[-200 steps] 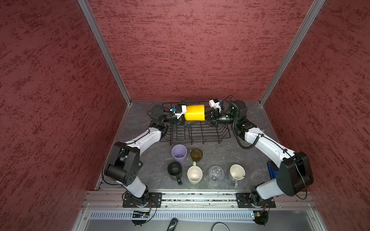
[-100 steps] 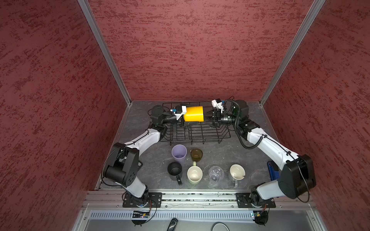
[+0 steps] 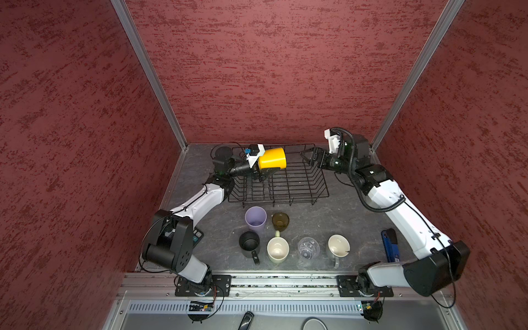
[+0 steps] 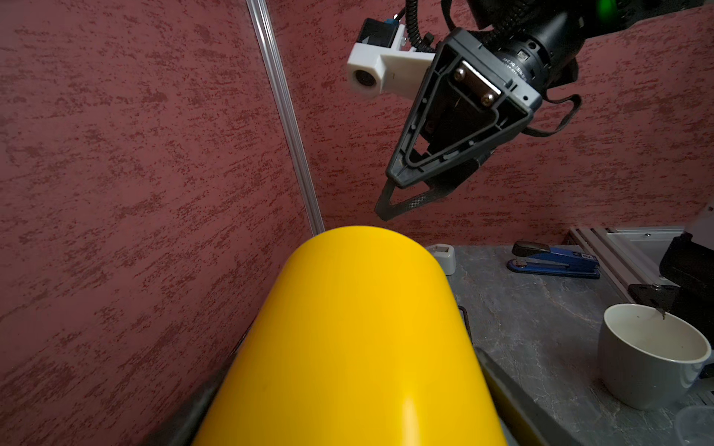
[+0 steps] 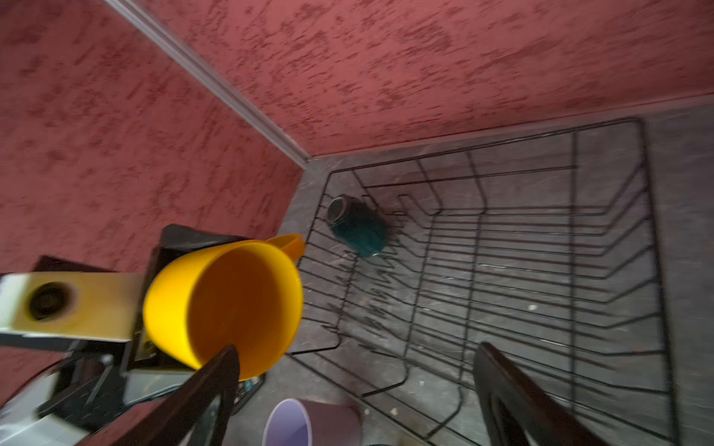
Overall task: Load cups into a dish rack
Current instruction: Place the cup upside down at the dish rack.
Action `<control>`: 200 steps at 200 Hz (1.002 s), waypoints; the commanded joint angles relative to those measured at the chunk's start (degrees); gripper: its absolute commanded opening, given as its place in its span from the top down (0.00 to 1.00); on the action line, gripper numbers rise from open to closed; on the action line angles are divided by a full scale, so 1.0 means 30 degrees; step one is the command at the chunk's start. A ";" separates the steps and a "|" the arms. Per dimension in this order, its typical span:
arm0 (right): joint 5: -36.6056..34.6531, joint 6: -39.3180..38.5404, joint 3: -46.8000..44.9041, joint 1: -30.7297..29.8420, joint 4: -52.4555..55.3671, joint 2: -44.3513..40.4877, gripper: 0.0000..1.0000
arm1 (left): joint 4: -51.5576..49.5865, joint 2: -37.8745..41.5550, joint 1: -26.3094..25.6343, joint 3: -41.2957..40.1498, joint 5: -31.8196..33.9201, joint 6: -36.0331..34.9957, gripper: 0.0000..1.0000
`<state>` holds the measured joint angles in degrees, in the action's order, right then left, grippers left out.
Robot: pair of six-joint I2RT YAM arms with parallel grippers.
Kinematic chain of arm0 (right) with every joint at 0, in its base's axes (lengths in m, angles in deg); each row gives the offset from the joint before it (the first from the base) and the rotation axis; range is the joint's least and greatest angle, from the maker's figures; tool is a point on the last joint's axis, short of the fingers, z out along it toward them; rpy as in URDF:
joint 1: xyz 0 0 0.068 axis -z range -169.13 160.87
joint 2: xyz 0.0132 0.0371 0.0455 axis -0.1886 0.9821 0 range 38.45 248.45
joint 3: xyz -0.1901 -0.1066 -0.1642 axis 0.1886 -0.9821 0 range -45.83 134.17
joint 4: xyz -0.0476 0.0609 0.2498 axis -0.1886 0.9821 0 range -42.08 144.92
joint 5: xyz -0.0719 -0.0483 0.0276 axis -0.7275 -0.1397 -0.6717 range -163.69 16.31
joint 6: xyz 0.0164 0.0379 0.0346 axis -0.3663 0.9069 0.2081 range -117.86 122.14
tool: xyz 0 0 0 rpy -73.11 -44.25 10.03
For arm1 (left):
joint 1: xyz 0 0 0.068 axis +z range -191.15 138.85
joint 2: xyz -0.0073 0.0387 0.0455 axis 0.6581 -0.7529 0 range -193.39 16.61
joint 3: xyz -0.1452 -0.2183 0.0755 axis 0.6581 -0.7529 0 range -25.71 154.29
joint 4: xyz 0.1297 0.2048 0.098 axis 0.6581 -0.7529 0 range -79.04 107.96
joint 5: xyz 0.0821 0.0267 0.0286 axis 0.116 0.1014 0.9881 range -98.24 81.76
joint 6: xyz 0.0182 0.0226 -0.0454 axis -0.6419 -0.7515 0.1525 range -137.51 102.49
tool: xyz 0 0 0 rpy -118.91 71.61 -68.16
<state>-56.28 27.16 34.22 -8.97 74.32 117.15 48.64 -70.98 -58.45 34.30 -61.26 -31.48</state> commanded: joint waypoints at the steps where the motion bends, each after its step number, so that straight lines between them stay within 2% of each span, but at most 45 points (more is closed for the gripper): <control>1: -0.5037 -0.2961 0.1057 0.0151 0.1323 0.0034 0.01 | -0.2277 0.1070 -0.0049 0.1414 0.1899 -0.0265 1.00; 50: -0.6920 -0.3998 0.2390 0.0171 0.2296 0.1278 0.01 | -0.9623 0.0731 -0.0350 0.4881 0.5410 0.0080 1.00; 83: -0.7012 -0.4123 0.2416 0.0223 0.2591 0.1982 0.01 | -1.4242 -0.0638 -0.0344 0.8033 0.7302 0.1256 1.00; 123: -0.6806 -0.4122 0.1704 0.0229 0.2511 0.1822 0.01 | -1.9155 -0.2787 -0.0443 1.1955 0.8599 0.2063 1.00; 200: -0.6133 -0.3801 0.0375 0.0269 0.2211 0.1251 0.01 | -2.5255 -0.7272 -0.0838 1.8369 1.1341 0.2884 1.00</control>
<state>-75.25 15.60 36.35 -8.53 81.05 123.25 -21.98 -91.02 -60.07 82.65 -30.22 -23.77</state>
